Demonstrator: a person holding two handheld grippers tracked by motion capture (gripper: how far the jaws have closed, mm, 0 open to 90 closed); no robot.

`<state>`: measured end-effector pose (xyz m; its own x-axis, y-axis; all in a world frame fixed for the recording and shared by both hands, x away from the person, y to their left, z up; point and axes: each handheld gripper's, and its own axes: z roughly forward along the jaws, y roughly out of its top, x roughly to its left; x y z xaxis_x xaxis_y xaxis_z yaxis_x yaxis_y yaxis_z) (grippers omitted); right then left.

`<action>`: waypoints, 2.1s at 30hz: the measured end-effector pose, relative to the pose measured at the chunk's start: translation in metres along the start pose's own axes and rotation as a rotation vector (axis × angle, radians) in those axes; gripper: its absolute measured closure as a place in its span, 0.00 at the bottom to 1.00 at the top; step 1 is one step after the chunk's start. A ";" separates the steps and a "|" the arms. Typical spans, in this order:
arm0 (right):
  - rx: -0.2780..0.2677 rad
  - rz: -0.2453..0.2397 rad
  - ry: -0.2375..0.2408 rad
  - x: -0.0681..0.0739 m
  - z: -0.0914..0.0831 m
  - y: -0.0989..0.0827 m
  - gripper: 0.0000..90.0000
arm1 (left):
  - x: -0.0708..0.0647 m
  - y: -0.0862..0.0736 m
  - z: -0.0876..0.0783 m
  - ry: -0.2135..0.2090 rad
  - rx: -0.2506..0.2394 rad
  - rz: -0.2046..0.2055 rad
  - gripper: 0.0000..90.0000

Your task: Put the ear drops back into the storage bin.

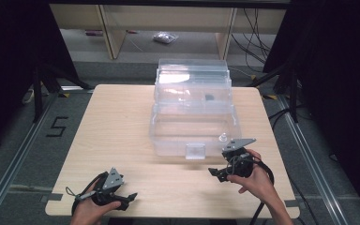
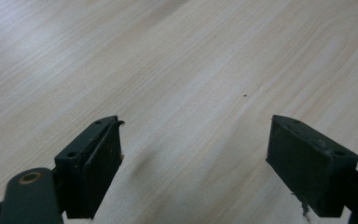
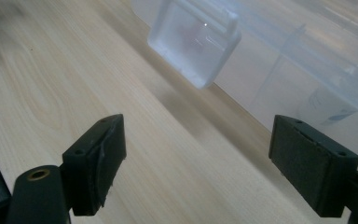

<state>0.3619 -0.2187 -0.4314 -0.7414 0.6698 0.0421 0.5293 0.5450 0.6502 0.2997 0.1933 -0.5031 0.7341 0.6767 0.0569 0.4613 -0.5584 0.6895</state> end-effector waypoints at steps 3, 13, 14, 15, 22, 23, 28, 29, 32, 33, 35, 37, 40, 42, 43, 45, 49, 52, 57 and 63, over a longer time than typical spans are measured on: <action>-0.019 -0.015 0.005 -0.001 0.006 -0.006 0.22 | 0.001 0.000 -0.001 0.000 0.017 0.020 0.19; -0.018 0.005 0.012 0.001 0.016 -0.023 0.22 | 0.000 0.000 0.000 0.001 0.011 0.006 0.19; -0.018 0.004 0.015 0.001 0.017 -0.024 0.22 | 0.000 0.000 0.000 0.002 0.004 0.005 0.19; -0.016 0.024 0.009 0.002 0.017 -0.026 0.22 | 0.000 0.000 0.000 0.002 0.004 0.006 0.19; 0.001 0.030 0.007 0.002 0.016 -0.034 0.21 | 0.000 0.000 0.000 0.002 0.006 0.007 0.19; -0.003 0.038 0.009 0.002 0.015 -0.034 0.21 | 0.000 0.000 0.000 0.002 0.006 0.006 0.19; -0.012 0.038 0.006 0.003 0.015 -0.039 0.20 | 0.000 0.000 0.000 0.002 0.006 0.008 0.19; -0.011 0.068 0.009 0.005 0.014 -0.040 0.20 | 0.000 0.000 0.000 0.002 0.006 0.007 0.19; -0.010 0.070 -0.006 0.004 0.014 -0.043 0.20 | -0.001 0.000 0.000 0.001 0.005 0.007 0.19; -0.017 0.072 -0.007 0.004 0.014 -0.044 0.20 | 0.000 0.000 0.000 0.002 0.007 0.008 0.19; -0.038 0.080 -0.015 0.004 0.016 -0.047 0.20 | 0.000 0.000 0.000 0.001 0.007 0.007 0.19; -0.044 0.058 -0.011 0.003 0.016 -0.048 0.20 | 0.000 0.000 0.000 0.001 0.007 0.007 0.19; -0.051 0.080 -0.019 0.005 0.014 -0.051 0.20 | -0.002 0.000 0.001 -0.002 0.002 -0.012 0.19; -0.050 0.085 -0.013 0.005 0.013 -0.052 0.20 | -0.001 0.000 0.001 0.001 0.005 -0.005 0.19; -0.038 0.090 -0.015 0.006 0.012 -0.053 0.20 | 0.000 0.000 0.000 0.002 0.007 0.009 0.19; -0.038 0.086 -0.010 0.006 0.011 -0.054 0.20 | -0.001 0.000 0.000 0.002 0.006 0.007 0.19; -0.047 0.096 -0.012 0.009 0.011 -0.058 0.20 | 0.000 0.000 0.000 0.002 0.007 0.008 0.19; -0.051 0.071 -0.010 0.010 0.010 -0.062 0.20 | -0.001 0.000 0.000 0.002 0.006 -0.003 0.19; -0.050 0.080 -0.006 0.010 0.008 -0.067 0.19 | -0.001 0.000 0.001 0.002 0.007 0.005 0.19; -0.055 0.097 -0.024 0.010 0.004 -0.074 0.18 | -0.001 0.000 0.001 0.002 0.004 0.002 0.19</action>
<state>0.3168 -0.2502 -0.4826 -0.6775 0.7301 0.0890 0.5739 0.4490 0.6848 0.2994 0.1926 -0.5037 0.7341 0.6764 0.0598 0.4616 -0.5617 0.6866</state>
